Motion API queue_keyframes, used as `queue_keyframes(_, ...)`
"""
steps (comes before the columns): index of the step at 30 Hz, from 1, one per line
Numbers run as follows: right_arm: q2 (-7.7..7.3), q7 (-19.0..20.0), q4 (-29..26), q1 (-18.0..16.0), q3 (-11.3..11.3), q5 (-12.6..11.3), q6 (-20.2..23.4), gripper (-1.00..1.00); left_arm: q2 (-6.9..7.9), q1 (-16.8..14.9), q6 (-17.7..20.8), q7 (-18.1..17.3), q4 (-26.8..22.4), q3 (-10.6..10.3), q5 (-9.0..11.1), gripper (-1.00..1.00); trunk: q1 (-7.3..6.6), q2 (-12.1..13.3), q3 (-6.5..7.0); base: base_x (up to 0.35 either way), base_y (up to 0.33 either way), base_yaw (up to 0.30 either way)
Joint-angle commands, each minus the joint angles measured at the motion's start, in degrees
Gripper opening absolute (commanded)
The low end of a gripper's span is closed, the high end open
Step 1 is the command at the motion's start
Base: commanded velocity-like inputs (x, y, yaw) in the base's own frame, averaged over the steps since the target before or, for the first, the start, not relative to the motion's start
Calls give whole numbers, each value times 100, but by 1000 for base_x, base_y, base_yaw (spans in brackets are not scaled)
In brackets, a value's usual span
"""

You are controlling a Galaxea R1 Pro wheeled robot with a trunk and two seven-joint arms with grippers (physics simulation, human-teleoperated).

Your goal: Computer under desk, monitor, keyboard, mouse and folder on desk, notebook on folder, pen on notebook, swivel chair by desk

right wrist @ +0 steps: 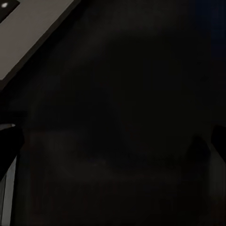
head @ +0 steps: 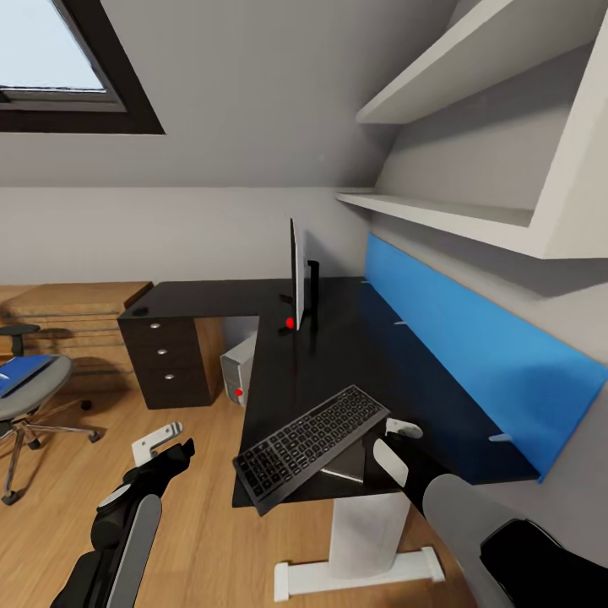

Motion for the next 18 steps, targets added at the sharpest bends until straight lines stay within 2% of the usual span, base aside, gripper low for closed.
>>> queue_keyframes(1, -4, -39, -12, -4, 48, -30, 32, 100, -3, -4, 18, 40, -8, 4, 59, 100, 0, -4, -6, 10, 0, 0)
queue_keyframes(7, -4, -42, -17, -6, 48, -33, 30, 100, -3, -4, 23, 42, -8, -5, 60, 100, 0, -4, -6, 138, 0, 0)
queue_keyframes(18, -20, -59, -322, -1, 40, -34, -241, 100, -3, -4, 22, 43, -8, -5, 62, 100, 0, -4, -6, 13, 0, 0)
